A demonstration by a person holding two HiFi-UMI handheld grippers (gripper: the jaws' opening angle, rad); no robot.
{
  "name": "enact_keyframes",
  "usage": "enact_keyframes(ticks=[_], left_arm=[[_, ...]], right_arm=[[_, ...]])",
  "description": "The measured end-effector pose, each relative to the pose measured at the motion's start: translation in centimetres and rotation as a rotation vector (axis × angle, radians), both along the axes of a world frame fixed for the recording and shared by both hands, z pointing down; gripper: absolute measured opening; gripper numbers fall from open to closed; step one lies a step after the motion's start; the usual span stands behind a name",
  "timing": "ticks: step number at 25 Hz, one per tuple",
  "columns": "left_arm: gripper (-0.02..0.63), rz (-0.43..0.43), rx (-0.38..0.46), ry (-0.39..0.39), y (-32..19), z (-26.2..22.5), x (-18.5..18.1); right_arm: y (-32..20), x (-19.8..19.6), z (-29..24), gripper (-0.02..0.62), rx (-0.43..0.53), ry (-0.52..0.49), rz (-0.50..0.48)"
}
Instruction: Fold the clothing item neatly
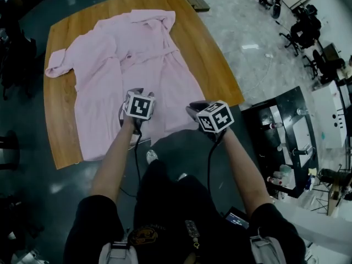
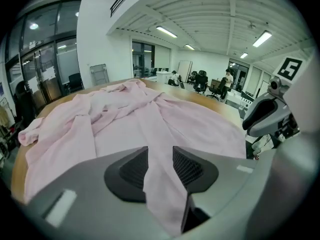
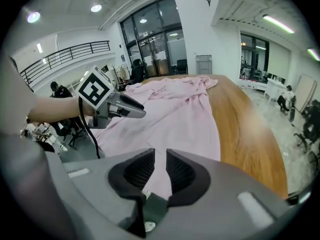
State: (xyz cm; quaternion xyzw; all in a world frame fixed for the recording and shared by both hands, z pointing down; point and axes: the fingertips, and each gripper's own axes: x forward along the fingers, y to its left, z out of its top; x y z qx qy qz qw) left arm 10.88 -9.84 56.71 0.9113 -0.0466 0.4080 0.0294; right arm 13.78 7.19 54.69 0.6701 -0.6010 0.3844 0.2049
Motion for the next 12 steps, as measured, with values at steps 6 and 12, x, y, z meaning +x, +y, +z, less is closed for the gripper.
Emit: enact_keyframes(ticks=[6,12], left_arm=[[0.155,0.028,-0.036,-0.024,-1.5,1.2,3.2],[0.146,0.031,-0.072,-0.073,-1.2,3.3,4.2]], right_arm=[[-1.9,1.5,-0.2,0.071,-0.011,0.008,0.046],[-2.7,3.2,-0.3,0.071,-0.015,0.014,0.04]])
